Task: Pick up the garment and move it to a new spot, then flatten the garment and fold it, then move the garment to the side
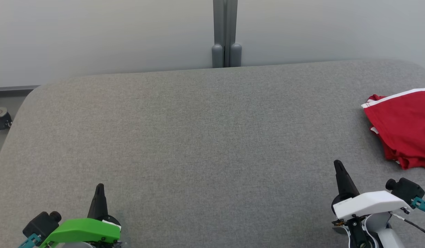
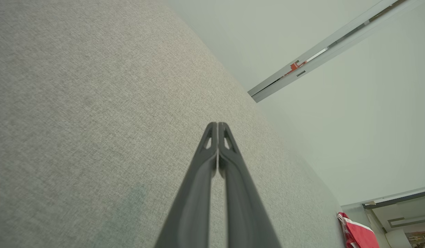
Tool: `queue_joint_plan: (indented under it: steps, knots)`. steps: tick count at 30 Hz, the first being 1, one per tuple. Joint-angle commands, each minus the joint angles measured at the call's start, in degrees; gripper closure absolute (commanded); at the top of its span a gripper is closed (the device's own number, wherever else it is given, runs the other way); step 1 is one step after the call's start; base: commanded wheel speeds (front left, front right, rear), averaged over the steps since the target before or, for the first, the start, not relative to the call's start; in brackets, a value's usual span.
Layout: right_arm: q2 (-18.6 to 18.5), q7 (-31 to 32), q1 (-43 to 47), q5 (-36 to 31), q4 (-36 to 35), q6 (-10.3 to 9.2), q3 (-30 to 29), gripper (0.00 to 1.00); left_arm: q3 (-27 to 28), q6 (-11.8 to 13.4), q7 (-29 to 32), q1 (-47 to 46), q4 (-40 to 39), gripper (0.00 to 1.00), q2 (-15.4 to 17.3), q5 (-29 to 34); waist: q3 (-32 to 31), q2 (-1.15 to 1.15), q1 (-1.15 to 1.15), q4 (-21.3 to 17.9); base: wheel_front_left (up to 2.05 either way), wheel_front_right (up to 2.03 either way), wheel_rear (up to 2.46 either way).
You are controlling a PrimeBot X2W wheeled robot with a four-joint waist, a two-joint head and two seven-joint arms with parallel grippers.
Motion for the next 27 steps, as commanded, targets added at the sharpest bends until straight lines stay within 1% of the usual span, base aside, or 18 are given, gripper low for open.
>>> queue_joint_plan:
  steps: [1,27]
  knots:
    - [-0.3,0.5,-1.4,2.0,-1.0,-0.01,-0.4,1.00,0.5,-0.6,0.4,-1.7,-0.9,1.00,0.2,-1.8,0.0,0.00,0.00,-0.1,0.00,0.00,0.00]
    - [-0.4,4.6,-2.1,18.2,-1.6,-0.02,-2.7,1.00,3.4,-2.6,4.7,-3.2,-1.5,1.00,0.2,-16.6,0.1,0.00,0.00,-1.0,0.00,0.00,0.00]
